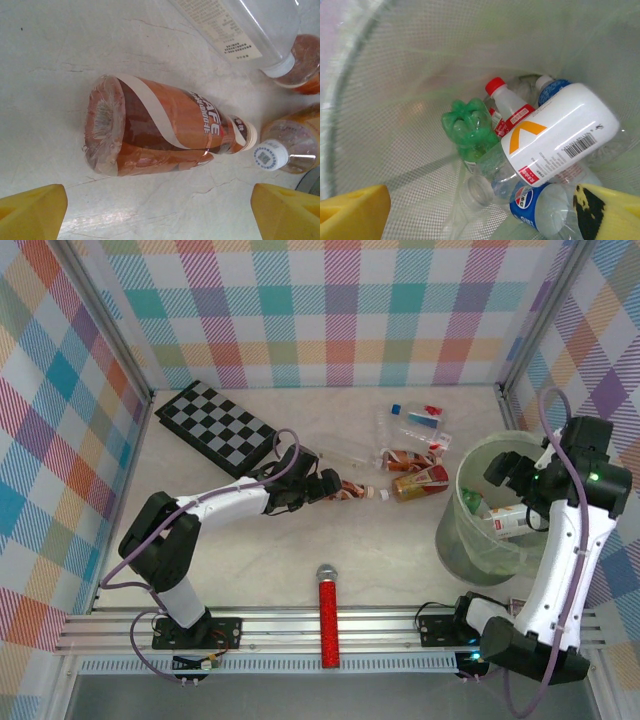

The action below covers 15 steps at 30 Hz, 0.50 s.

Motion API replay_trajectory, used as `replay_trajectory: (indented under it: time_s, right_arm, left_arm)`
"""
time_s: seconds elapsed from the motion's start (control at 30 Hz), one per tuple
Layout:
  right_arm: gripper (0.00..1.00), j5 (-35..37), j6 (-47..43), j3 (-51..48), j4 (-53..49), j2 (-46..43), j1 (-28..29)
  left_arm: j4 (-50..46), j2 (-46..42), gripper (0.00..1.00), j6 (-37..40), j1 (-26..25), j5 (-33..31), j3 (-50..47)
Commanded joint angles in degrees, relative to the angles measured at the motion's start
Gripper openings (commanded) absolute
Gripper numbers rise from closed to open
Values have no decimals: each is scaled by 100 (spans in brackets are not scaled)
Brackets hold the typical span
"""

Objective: Put the plastic bottles in the bin

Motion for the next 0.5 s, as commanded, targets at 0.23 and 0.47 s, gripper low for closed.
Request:
replay_trajectory:
  time_s: [0.23, 0.47]
  right_arm:
    - [93, -1241, -57, 444, -78, -481, -52]
    - [93, -1278, -131, 355, -23, -524, -49]
  left_arm:
    - [1416, 289, 98, -2014, -103, -75, -394]
    - [1786, 456, 98, -2869, -163, -228, -699]
